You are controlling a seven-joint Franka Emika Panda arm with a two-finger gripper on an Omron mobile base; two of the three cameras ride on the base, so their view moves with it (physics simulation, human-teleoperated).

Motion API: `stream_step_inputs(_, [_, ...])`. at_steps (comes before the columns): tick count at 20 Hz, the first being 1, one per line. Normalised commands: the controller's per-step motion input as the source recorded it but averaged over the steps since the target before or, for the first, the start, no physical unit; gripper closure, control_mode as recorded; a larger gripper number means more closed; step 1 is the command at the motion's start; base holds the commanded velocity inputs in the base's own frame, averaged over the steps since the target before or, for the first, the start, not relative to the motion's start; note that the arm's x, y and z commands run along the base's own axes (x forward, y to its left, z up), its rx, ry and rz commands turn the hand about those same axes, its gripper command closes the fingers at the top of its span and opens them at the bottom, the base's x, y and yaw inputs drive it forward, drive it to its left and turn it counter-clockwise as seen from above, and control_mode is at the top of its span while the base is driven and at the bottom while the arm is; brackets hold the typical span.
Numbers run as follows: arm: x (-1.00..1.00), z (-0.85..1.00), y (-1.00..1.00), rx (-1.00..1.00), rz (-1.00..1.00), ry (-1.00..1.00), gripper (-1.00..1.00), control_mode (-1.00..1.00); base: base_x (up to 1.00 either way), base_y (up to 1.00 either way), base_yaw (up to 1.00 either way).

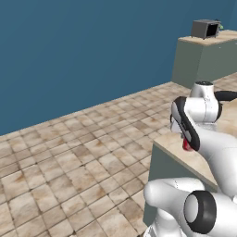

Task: Four empty soda cans are scattered around the kitchen. Gather all the cans and cluster them next to the stove for recycling.

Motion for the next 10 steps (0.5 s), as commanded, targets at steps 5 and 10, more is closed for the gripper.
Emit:
stream_step_inputs(5, [0.00,0.00,0.00,0.00,0.00,0.00,1.00,-1.00,0.00,0.00,0.00])
stream_step_inputs(10, [0.00,0.00,0.00,0.00,0.00,0.00,1.00,-1.00,0.00,0.00,0.00])
